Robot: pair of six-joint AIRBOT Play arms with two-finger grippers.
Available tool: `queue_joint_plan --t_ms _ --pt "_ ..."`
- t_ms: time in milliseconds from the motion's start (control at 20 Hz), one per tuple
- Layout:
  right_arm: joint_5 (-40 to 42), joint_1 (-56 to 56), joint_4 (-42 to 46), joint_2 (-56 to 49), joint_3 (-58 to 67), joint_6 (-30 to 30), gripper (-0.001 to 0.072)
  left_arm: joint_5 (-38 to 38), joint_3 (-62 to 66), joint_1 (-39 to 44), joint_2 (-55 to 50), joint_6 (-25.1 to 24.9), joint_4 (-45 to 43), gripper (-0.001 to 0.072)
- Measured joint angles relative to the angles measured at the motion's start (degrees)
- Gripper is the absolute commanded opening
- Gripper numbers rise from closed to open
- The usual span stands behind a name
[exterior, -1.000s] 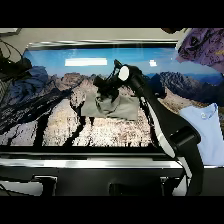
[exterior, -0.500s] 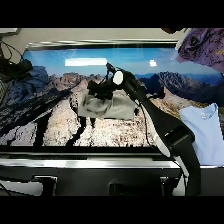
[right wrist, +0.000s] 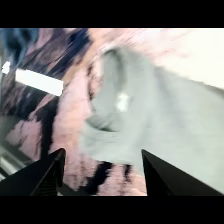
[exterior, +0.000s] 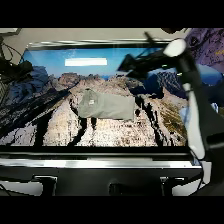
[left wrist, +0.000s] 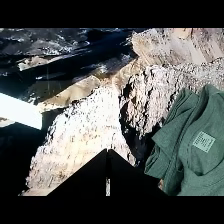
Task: Fold the clothes and pants, and hang the long-sleeved shirts on hangers.
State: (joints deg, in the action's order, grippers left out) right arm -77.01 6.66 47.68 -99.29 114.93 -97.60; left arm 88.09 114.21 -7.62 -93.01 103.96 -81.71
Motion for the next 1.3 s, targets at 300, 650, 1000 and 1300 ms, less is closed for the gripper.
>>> queue_joint_plan --t_ms 300,650,1000,1300 --pt "-6.78 -19.37 -6.99 2.32 -16.46 12.74 0.0554 0.0 0.0 -0.85 0.15 -0.02 0.0 0.0023" --pt "2.4 -19.12 -16.9 -0.13 -42.23 26.45 0.0533 0.26 0.0 -1.18 0.15 0.0 0.0 0.0022" --pt "10.16 -11.17 -24.72 -6.23 -46.6 32.13 0.0427 0.46 0.0 -1.18 0.15 0.13 0.02 0.0022" --pt "14.99 -7.39 -26.99 -7.23 -46.93 32.2 0.0032 0.48 0.0 -1.18 0.15 0.15 0.02 0.0022"
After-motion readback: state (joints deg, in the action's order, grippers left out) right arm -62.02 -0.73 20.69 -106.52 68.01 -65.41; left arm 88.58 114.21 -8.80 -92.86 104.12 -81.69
